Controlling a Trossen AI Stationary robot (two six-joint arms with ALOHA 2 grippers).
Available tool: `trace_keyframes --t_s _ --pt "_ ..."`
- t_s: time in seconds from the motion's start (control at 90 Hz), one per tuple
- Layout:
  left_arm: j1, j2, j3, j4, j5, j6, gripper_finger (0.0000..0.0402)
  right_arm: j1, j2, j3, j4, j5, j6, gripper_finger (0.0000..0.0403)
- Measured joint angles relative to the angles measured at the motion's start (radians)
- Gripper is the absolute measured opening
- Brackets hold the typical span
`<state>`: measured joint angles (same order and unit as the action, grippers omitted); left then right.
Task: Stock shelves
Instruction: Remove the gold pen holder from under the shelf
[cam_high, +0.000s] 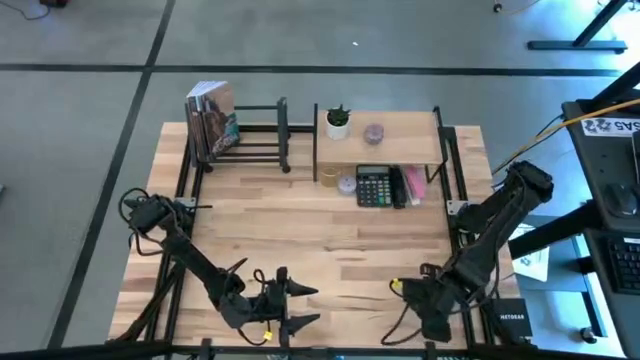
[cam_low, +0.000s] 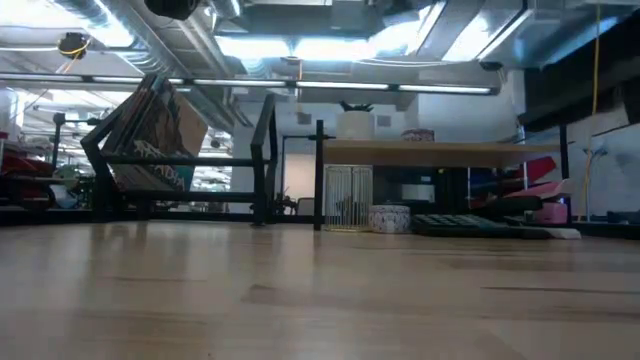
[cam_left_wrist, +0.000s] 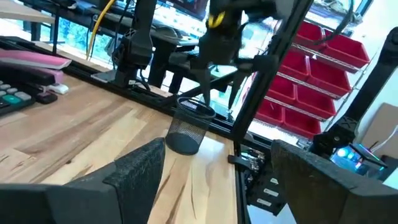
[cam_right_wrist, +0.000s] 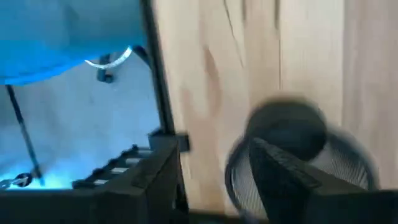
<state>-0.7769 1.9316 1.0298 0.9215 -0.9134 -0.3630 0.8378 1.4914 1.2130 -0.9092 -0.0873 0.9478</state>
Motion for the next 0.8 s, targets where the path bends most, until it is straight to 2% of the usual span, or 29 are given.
trace_keyframes --t_s 0.089,0.211,0.3,0.4,0.544,0.689,0.8 --pt "0.0 0.0 0.0 0.0 0.0 -0.001 0.0276 -0.024 0.0 0.03 0.019 0.191 -0.172 0.0166" --pt "0.0 0.0 0.0 -0.007 0.0 -0.013 0.0276 -0.071 -0.001 0.017 0.093 0.562 -0.372 0.0162" --pt "0.0 0.0 0.0 -0.026 0.0 -0.033 0.0276 -0.155 0.003 -0.013 0.192 0.695 -0.518 0.0161" --pt "0.0 0.001 0.0 -0.027 0.0 -0.037 0.0276 -0.255 0.024 -0.042 0.341 0.723 -0.69 0.0164" --pt "0.0 0.001 0.0 -0.03 0.0 -0.033 0.0276 -0.38 0.08 -0.083 0.515 0.668 -0.911 0.0197" --pt "0.0 0.001 0.0 -0.039 0.0 -0.031 0.0276 -0.508 0.14 -0.103 0.523 0.681 -0.993 0.0242" --pt "0.0 0.001 0.0 -0.054 0.0 -0.034 0.0276 -0.596 0.187 -0.11 0.584 0.682 -1.037 0.0257"
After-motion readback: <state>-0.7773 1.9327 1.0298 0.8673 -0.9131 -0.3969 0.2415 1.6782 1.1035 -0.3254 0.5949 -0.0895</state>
